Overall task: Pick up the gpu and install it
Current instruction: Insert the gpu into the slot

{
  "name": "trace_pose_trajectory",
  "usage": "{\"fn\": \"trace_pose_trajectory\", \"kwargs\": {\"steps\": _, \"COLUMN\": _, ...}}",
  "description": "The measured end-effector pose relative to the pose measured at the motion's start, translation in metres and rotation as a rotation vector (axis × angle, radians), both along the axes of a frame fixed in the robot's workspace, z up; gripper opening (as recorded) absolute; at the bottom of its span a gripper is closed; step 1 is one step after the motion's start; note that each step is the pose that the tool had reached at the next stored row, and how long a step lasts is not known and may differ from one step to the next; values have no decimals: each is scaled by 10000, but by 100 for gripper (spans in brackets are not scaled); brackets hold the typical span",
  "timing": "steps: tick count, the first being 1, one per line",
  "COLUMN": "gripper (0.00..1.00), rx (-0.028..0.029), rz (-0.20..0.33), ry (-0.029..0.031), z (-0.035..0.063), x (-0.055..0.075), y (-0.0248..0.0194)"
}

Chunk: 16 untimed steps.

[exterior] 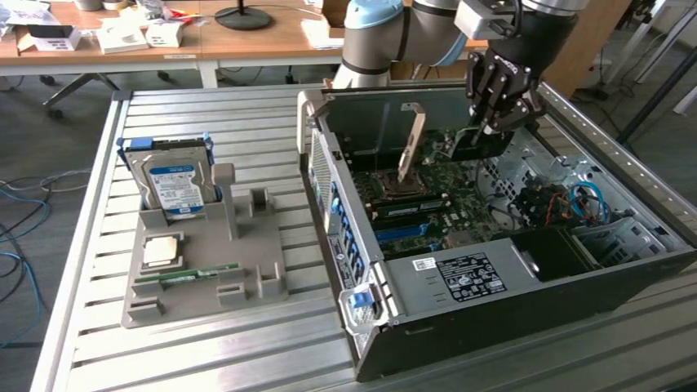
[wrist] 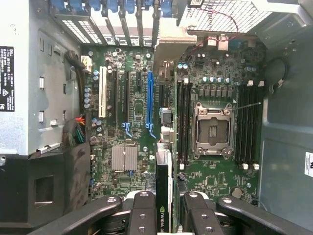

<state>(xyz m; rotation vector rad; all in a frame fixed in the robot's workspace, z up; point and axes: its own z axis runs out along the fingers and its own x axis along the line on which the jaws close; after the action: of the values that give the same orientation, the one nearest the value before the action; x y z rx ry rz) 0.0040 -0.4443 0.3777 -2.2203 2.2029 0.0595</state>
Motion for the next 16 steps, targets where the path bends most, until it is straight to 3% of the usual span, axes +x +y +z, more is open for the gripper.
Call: {"fn": "trace_pose_trajectory", "kwargs": {"steps": 16, "gripper": 27, "rx": 0, "rz": 0, "ry": -24, "z": -88, "x": -8, "y": 0}}
